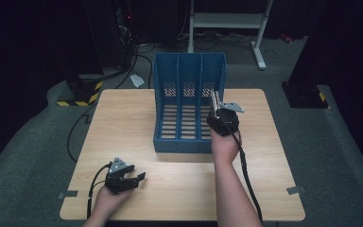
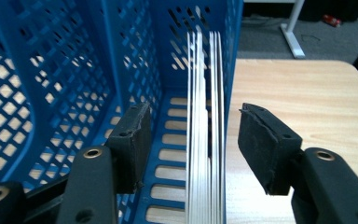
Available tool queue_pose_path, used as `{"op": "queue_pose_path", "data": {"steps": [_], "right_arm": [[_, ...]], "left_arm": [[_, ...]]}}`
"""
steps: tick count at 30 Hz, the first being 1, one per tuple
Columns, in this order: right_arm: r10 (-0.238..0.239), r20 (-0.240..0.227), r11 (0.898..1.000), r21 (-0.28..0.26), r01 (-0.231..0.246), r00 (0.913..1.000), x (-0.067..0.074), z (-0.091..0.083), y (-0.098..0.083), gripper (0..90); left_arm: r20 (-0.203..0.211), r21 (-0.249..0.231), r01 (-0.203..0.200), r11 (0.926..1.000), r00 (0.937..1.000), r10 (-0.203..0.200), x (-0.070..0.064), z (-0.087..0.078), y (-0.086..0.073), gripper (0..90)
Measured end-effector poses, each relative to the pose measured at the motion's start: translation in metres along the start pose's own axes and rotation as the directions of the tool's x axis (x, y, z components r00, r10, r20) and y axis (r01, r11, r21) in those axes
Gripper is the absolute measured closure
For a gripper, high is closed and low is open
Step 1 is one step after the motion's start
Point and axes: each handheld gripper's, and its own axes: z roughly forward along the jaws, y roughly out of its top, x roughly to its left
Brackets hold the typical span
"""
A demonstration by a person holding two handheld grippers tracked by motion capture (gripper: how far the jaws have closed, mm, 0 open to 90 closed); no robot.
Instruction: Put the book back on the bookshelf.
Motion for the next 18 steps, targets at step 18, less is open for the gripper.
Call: {"op": "queue_pose_path", "data": {"steps": [18], "right_arm": [[-0.062, -0.088, 0.998, -0.008, 0.062, 0.9942, -0.0055, -0.0092, 0.004, 34.9]], "left_arm": [[-0.031, 0.021, -0.074, 0.9971, 0.9968, 0.074, -0.0079, 0.0022, 0.0007, 33.6]]}}
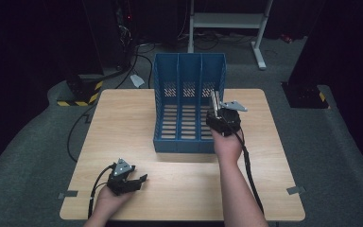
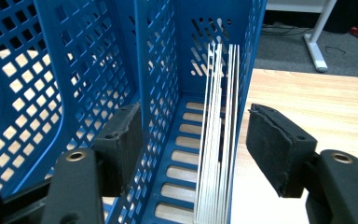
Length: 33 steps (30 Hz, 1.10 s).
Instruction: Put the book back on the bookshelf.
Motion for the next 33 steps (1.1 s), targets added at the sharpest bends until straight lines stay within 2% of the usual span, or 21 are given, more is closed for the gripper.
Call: {"op": "queue_pose_path", "data": {"steps": [7, 14, 19, 26, 27, 28, 31, 33], "right_arm": [[-0.024, -0.023, 1.0, -0.007, 0.024, 0.9994, -0.012, -0.008, -0.01, 31.0], [-0.028, -0.033, 0.999, -0.018, 0.027, 0.9991, -0.028, -0.018, -0.02, 30.7], [-0.018, -0.04, 1.0, -0.025, 0.017, 0.999, -0.052, -0.028, -0.036, 29.6], [-0.036, -0.028, 0.999, 0.012, 0.037, 0.999, -0.079, -0.033, -0.068, 28.3], [-0.036, -0.028, 0.999, 0.012, 0.037, 0.999, -0.079, -0.033, -0.068, 28.3], [-0.044, -0.024, 0.998, 0.039, 0.045, 0.9987, -0.087, -0.033, -0.08, 28.3], [-0.057, -0.016, 0.995, 0.084, 0.058, 0.9983, -0.096, -0.032, -0.101, 28.0], [-0.058, -0.014, 0.993, 0.1, 0.059, 0.9982, -0.099, -0.032, -0.108, 27.6]], "left_arm": [[-0.017, 0.015, -0.049, 0.9987, 0.9987, 0.049, -0.006, 0.002, 0.001, 30.5], [-0.017, 0.016, -0.052, 0.9985, 0.9985, 0.052, -0.006, 0.002, 0.001, 30.2], [-0.017, 0.017, -0.047, 0.9988, 0.9987, 0.047, -0.007, 0.002, 0.001, 30.1], [-0.02, 0.017, -0.045, 0.9988, 0.9988, 0.046, -0.007, 0.002, 0.001, 30.2], [-0.02, 0.017, -0.045, 0.9988, 0.9988, 0.046, -0.007, 0.002, 0.001, 30.2], [-0.02, 0.017, -0.045, 0.9988, 0.9988, 0.045, -0.007, 0.002, 0.001, 30.2], [-0.02, 0.017, -0.045, 0.9989, 0.9988, 0.045, -0.007, 0.002, 0.001, 30.1], [-0.021, 0.017, -0.047, 0.9988, 0.9987, 0.047, -0.007, 0.002, 0.001, 30.1]]}}
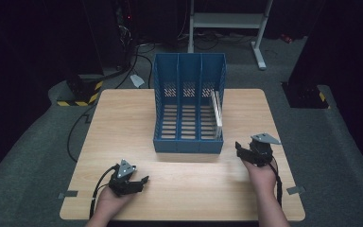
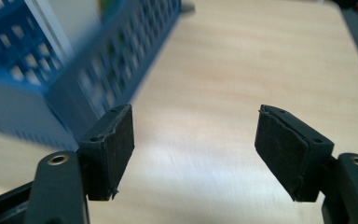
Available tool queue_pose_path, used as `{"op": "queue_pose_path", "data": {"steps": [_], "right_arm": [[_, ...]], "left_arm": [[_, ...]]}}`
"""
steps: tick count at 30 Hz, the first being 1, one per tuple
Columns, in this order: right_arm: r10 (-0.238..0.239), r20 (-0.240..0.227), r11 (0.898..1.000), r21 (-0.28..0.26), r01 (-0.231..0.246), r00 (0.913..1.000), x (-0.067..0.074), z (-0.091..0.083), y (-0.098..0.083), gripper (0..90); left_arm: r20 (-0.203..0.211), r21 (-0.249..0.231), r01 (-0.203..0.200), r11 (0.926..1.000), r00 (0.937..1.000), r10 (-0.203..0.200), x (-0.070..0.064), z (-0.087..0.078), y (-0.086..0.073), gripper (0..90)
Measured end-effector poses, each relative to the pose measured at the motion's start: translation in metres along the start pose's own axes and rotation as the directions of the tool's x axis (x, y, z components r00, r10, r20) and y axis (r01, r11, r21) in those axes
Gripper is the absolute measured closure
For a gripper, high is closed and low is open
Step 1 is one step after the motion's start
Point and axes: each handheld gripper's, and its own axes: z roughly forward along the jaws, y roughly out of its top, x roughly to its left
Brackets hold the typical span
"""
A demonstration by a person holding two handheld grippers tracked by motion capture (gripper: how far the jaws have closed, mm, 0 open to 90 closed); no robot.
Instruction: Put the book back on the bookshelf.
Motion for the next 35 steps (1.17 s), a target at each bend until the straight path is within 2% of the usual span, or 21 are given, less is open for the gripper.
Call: {"op": "queue_pose_path", "data": {"steps": [2, 4, 11, 24, 27, 35], "right_arm": [[-0.005, 0.014, 0.999, 0.039, 0.004, 0.9999, -0.009, 0.0, -0.019, 27.5], [0.001, 0.012, 0.998, 0.064, -0.001, 0.9999, -0.016, -0.001, -0.03, 27.2], [0.0, 0.018, 0.991, 0.131, -0.002, 0.9998, -0.027, -0.005, -0.059, 26.5], [-0.001, 0.018, 0.99, 0.138, -0.001, 0.9998, -0.024, -0.01, -0.064, 25.1], [0.002, 0.025, 0.991, 0.135, -0.005, 0.9997, -0.022, -0.009, -0.064, 25.0], [0.002, 0.026, 0.991, 0.135, -0.006, 0.9997, -0.022, -0.01, -0.064, 24.6]], "left_arm": [[0.0, 0.0, 0.0, 1.0, 1.0, 0.0, 0.0, 0.0, 0.0, 30.1], [0.0, 0.0, 0.0, 1.0, 1.0, 0.0, 0.0, 0.0, 0.0, 30.1], [0.0, 0.001, 0.001, 1.0, 1.0, -0.001, 0.0, 0.0, 0.0, 30.1], [0.004, -0.002, 0.004, 1.0, 1.0, -0.004, 0.0, 0.0, 0.0, 29.7], [0.006, -0.001, -0.012, 0.9999, 0.9999, 0.012, 0.0, 0.0, 0.0, 29.1], [0.015, -0.001, -0.017, 0.9999, 0.9997, 0.017, 0.0, 0.001, 0.001, 29.0]]}}
